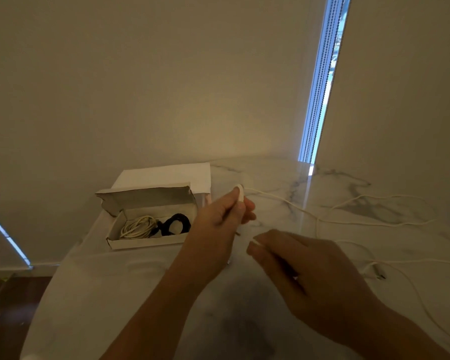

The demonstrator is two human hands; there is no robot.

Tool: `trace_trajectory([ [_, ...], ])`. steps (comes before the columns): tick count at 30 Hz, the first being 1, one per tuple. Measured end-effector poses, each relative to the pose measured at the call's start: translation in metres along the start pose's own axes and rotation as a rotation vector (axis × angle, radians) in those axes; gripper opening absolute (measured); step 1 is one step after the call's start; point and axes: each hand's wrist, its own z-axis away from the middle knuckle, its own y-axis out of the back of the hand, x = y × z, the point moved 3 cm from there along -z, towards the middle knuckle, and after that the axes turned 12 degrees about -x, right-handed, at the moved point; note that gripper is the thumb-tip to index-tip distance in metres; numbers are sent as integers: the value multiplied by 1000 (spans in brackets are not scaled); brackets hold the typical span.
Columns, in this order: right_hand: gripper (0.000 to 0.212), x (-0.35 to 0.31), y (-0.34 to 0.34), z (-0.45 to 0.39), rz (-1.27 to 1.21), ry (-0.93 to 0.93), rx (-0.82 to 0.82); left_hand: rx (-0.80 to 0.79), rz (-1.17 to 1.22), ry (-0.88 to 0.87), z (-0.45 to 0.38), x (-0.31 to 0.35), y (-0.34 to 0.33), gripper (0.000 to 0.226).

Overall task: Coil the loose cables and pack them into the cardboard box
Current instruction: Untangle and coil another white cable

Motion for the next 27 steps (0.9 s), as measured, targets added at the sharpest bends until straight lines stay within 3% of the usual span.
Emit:
trace_trajectory([
  [4,19,16,9,2,-6,-100,163,-147,-140,-11,3,2,-14,27],
  [8,19,35,16,1,8,-216,268,-165,-13,48,0,-2,-18,30],
  [15,28,58,17,1,-25,-342,283,-345,135,108,-2,-5,-35,40],
  [22,27,72,13,0,-70,-421,296,-377,440,122,0,-2,-35,38],
  [27,31,83,10,0,-19,-416,241,-409,794,115,0,9,-34,36],
])
